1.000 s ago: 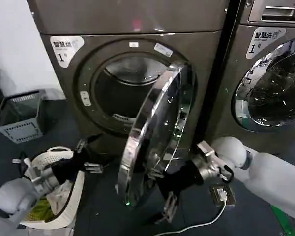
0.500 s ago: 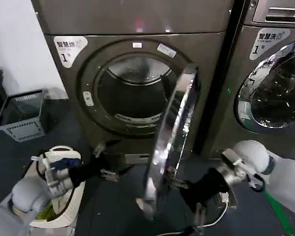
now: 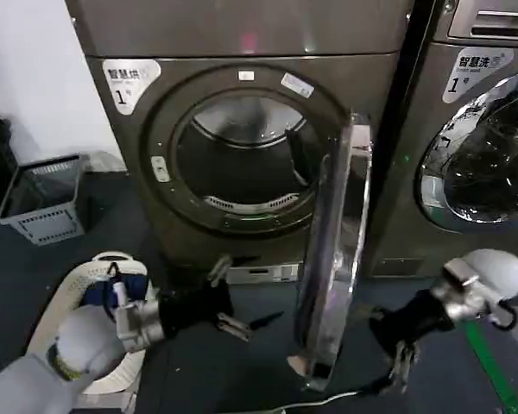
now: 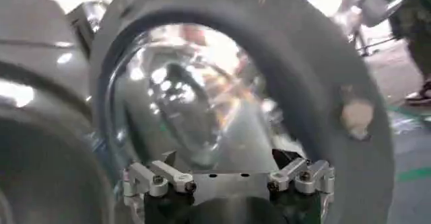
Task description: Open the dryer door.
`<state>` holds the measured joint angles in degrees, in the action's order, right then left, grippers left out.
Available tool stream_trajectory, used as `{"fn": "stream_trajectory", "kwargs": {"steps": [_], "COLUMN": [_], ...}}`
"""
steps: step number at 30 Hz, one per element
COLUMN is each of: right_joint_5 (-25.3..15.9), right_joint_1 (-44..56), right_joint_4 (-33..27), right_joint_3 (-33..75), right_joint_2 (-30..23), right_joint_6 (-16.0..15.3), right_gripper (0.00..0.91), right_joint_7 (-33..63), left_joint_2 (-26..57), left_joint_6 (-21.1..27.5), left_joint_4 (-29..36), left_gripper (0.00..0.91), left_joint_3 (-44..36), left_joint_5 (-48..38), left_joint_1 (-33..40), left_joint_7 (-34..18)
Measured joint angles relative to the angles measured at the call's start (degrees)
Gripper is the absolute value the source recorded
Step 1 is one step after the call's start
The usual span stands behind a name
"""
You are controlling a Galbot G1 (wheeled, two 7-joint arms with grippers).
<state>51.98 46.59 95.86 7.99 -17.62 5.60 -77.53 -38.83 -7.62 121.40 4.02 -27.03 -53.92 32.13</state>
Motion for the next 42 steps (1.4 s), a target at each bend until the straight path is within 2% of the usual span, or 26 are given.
{"fn": "stream_trajectory", "kwargs": {"steps": [11,19,24,28,33,39,42], "right_joint_5": [-5.28,-10.36,-12.56,-12.88,-14.69,-20.74,-22.78], "right_joint_1": [17.65,22.54,24.2,25.64,29.75,38.52,43.06], "right_joint_4": [-17.46,-33.52,-42.85,-47.64,-48.81,-47.39,-46.57], "right_joint_3": [18.29,25.88,30.21,34.61,43.14,55.66,62.93], "right_joint_2": [-0.35,-2.76,-4.67,-6.1,-8.44,-11.87,-13.92], "right_joint_6": [7.15,13.39,15.18,14.93,11.61,4.27,2.58], "right_gripper": [0.907,0.907,0.907,0.907,0.907,0.907,0.907], "right_joint_7": [5.59,12.24,16.92,20.9,29.43,41.15,46.07], "left_joint_2": [-5.33,-9.71,-12.97,-15.56,-18.94,-22.75,-24.54], "left_joint_6": [0.65,0.63,0.66,0.68,0.81,0.87,0.87], "left_joint_4": [-1.43,-4.08,-6.27,-7.97,-10.29,-12.94,-14.51], "left_gripper": [0.907,0.907,0.907,0.907,0.907,0.907,0.907], "left_joint_3": [-12.26,-19.4,-23.16,-25.81,-28.58,-30.9,-31.8], "left_joint_5": [1.67,1.73,2.14,2.79,3.08,3.25,3.44], "left_joint_1": [10.88,17.52,21.31,23.64,26.1,28.14,29.05], "left_joint_7": [-0.87,-1.34,-1.76,-2.22,-3.12,-3.92,-4.18]}}
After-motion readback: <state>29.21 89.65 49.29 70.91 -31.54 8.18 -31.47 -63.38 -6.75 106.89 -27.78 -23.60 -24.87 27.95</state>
